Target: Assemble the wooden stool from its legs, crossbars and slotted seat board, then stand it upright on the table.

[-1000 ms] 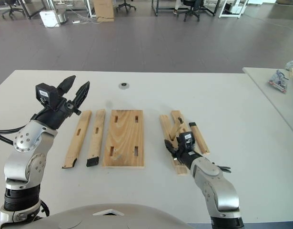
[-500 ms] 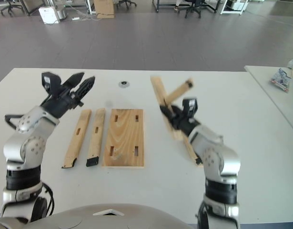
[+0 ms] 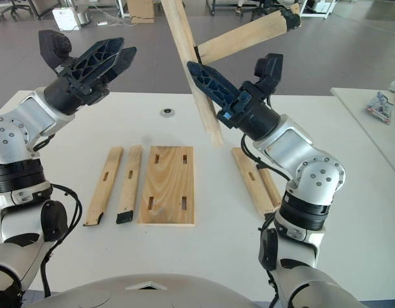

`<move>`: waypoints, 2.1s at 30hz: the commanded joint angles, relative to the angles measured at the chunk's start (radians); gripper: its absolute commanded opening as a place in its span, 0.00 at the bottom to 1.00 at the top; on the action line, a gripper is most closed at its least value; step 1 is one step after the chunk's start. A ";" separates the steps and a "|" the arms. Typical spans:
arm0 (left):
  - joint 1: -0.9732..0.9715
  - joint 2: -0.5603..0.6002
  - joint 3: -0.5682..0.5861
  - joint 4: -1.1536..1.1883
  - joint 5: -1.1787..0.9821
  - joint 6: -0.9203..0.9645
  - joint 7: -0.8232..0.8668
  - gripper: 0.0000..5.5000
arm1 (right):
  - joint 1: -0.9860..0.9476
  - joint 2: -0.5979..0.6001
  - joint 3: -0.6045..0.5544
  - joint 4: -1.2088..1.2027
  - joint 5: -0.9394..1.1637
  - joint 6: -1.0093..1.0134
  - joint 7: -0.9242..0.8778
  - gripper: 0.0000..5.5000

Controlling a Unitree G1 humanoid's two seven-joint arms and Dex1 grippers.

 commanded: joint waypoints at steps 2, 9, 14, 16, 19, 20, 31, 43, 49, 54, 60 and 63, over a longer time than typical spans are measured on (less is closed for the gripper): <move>-0.032 -0.013 -0.020 -0.015 -0.057 0.037 0.050 0.78 | 0.029 -0.032 0.081 -0.035 0.048 0.016 0.001 0.38; -0.020 -0.013 -0.048 -0.029 -0.096 0.069 0.069 0.78 | 0.075 -0.123 0.169 -0.049 0.064 0.059 0.049 0.38; 0.020 0.007 -0.063 -0.051 -0.079 0.066 0.043 0.59 | 0.077 -0.152 0.186 -0.036 0.065 0.047 0.075 0.38; 0.028 0.015 -0.063 -0.055 -0.080 0.065 0.037 0.52 | 0.074 -0.155 0.183 -0.027 0.065 0.040 0.077 0.38; 0.037 0.021 -0.065 -0.058 -0.077 0.058 0.032 0.41 | 0.067 -0.158 0.182 -0.015 0.071 0.035 0.077 0.38; 0.040 0.022 -0.066 -0.059 -0.076 0.056 0.031 0.39 | 0.068 -0.161 0.182 -0.014 0.072 0.035 0.078 0.38; 0.028 0.048 -0.078 0.044 0.079 -0.042 0.005 0.38 | 0.130 -0.209 0.221 0.029 -0.067 0.033 0.138 0.47; 0.116 0.398 -0.196 0.051 0.524 -0.319 -0.461 0.38 | 0.234 -0.303 0.113 0.204 -0.401 -0.096 0.295 0.92; 0.220 0.398 -0.156 -0.109 0.517 -0.442 -0.630 0.38 | 0.191 -0.342 0.060 0.269 -0.472 -0.127 0.345 0.98; 0.318 0.399 -0.121 -0.166 0.446 -0.419 -0.713 0.38 | 0.207 -0.340 0.058 0.271 -0.519 -0.128 0.365 0.98; 0.427 0.339 -0.149 -0.237 0.492 -0.511 -0.711 0.38 | 0.203 -0.326 0.070 0.274 -0.567 -0.125 0.390 0.98; 0.446 0.332 -0.160 -0.261 0.489 -0.514 -0.706 0.38 | 0.189 -0.326 0.075 0.283 -0.582 -0.123 0.398 0.98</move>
